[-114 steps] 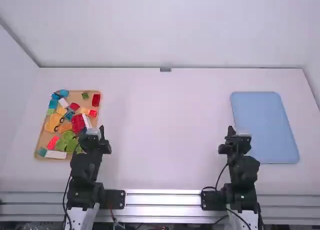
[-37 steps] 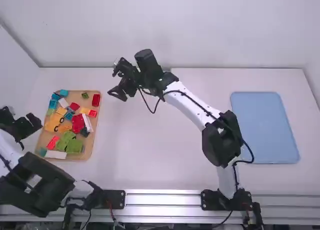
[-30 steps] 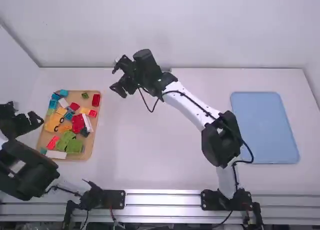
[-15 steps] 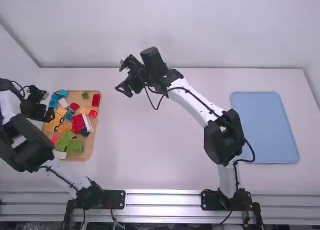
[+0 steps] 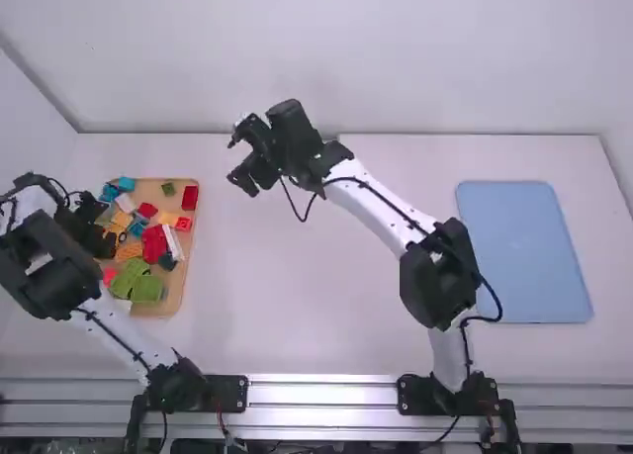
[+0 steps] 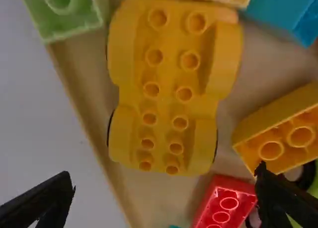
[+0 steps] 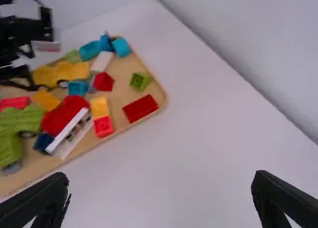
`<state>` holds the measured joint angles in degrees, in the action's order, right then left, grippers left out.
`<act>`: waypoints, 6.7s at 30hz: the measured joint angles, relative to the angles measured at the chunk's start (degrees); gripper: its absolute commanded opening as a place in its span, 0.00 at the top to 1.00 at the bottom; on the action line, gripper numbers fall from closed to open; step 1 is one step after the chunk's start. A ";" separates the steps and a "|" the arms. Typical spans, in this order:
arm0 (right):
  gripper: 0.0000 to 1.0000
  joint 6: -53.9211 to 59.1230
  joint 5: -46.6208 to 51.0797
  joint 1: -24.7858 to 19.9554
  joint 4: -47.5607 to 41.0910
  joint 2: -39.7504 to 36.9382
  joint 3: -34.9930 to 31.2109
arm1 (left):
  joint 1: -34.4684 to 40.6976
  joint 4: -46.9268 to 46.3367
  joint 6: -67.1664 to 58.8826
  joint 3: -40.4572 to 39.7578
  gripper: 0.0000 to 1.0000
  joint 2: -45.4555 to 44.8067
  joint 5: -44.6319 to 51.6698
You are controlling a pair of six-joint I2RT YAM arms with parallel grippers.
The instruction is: Assemble lego blocks to make yellow taxi
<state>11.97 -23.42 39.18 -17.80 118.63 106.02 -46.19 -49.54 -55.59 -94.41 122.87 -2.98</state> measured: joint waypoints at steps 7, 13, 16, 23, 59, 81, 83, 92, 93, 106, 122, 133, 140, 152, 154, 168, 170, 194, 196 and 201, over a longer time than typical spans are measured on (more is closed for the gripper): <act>0.02 5.57 -7.76 -1.20 0.61 -0.02 0.00 | -1.53 -0.79 -1.55 0.09 0.04 0.09 1.73; 0.02 8.98 -2.03 2.47 -0.81 -0.02 0.02 | -1.46 -0.96 -2.38 0.09 0.03 0.09 2.54; 0.02 10.12 -0.44 4.22 0.28 -0.04 -0.13 | -1.29 -0.94 -2.95 0.09 0.04 0.09 2.56; 0.02 9.09 -7.78 1.46 12.57 -5.09 -10.25 | -1.16 -0.76 -3.04 0.09 0.03 0.09 2.93; 0.02 -1.01 -6.21 -1.22 39.58 -19.65 -37.57 | -1.09 14.73 -4.02 8.81 0.65 0.00 7.04; 0.02 -1.20 -2.16 -4.11 34.75 -19.65 -37.57 | 1.40 6.08 5.20 5.79 0.79 -23.15 14.43; 0.02 -1.18 -2.14 -5.57 31.52 -20.00 -37.57 | 5.16 9.51 5.25 8.90 0.82 -28.22 15.28; 0.02 6.34 -4.92 -9.64 17.68 -26.51 -37.57 | 31.12 7.96 6.60 14.25 0.94 -32.48 17.35; 0.02 7.08 -5.40 -9.75 16.90 -27.08 -37.57 | 33.20 7.54 6.60 14.62 0.94 -32.50 17.90; 0.02 10.10 -15.85 -21.81 24.55 -49.35 -55.01 | 63.12 11.82 6.36 29.46 0.98 -29.14 13.99; 0.02 7.93 -18.53 -24.57 25.09 -54.51 -60.28 | 80.98 20.13 7.65 31.82 0.93 -14.05 7.15; 0.02 7.89 -19.69 -23.26 26.69 -54.51 -60.30 | 80.63 17.40 9.38 30.69 0.01 -13.62 6.10; 0.02 7.91 -19.71 -21.29 29.99 -54.05 -60.22 | 76.24 15.98 10.27 27.93 0.01 -21.38 5.62; 0.02 9.05 -21.33 -13.46 22.75 -34.82 -44.26 | 50.18 14.82 25.99 27.93 0.01 -43.85 5.16; 0.02 11.06 -22.32 -11.76 16.44 -30.05 -37.75 | 43.43 13.77 33.57 27.93 0.01 -46.99 3.89; 0.02 20.59 -23.23 -6.58 3.34 -17.27 -19.76 | 31.41 10.84 64.61 27.96 0.01 -53.24 -14.32; 0.02 20.92 -23.37 -6.45 3.98 -17.27 -19.76 | 31.39 11.21 66.03 27.93 0.01 -53.22 -14.73; 0.02 19.54 -21.38 -5.97 7.21 -17.27 -19.74 | 22.77 -7.80 69.59 -9.42 0.01 -12.79 -4.72; 0.01 17.38 -19.87 -5.90 10.05 -17.27 -19.74 | 22.77 -8.11 71.25 -9.53 0.01 -12.72 -4.72; 0.02 14.97 -18.80 -5.90 12.76 -17.27 -19.74 | 21.90 -9.88 77.18 -9.60 0.01 -12.72 -4.68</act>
<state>26.94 -42.22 33.28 -5.04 101.36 86.28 -24.29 -59.42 21.58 -104.01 110.15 -7.66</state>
